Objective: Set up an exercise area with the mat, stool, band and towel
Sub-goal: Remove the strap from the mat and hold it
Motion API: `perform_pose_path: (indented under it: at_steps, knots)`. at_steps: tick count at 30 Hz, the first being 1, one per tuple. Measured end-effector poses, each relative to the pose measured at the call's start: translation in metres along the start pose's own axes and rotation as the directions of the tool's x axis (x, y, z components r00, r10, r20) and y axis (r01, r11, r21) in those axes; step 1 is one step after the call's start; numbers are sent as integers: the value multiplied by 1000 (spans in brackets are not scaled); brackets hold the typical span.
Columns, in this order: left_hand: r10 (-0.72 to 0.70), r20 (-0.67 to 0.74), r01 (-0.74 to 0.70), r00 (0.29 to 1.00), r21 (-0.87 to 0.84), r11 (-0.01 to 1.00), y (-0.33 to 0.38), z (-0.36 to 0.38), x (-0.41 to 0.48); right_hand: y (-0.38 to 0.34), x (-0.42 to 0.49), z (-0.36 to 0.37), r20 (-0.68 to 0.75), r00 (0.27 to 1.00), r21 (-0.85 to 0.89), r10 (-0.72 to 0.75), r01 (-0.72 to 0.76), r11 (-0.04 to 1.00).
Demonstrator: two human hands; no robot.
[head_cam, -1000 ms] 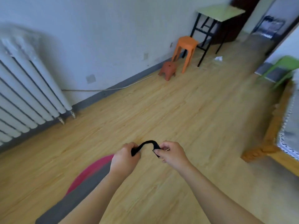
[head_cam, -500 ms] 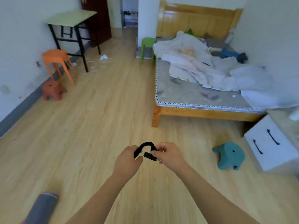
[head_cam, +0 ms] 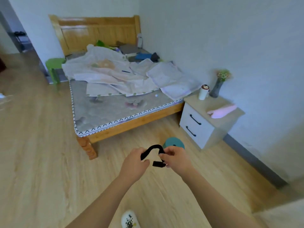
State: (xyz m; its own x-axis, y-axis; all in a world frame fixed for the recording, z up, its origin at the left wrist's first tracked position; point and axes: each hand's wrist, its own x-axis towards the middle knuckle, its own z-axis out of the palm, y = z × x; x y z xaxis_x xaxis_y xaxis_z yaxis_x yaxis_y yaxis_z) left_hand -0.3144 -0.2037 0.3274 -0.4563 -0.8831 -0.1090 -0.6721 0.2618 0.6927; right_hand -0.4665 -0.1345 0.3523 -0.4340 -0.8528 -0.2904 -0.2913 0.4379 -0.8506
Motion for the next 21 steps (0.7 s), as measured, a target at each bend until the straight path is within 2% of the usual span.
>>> perform_pose_path:
  at_steps: [5, 11, 15, 21]
  knots:
    - [150, 138, -155, 979, 30, 987, 46, 36, 99, 3, 72, -67, -127, 991, 8, 45, -45, 999]
    - [198, 265, -209, 944, 12, 978, 100, 57, 243, -14, 178, -140, -250, 957, 42, 145, -139, 989]
    - [277, 295, -281, 914, -30, 959, 141, 73, 342, -18, 254, -186, -336, 927, 16, 168, -172, 985]
    - [328, 434, -392, 839, 64, 918, 194, 129, 442, 0, 326, -246, -422, 873, 30, 245, -257, 966]
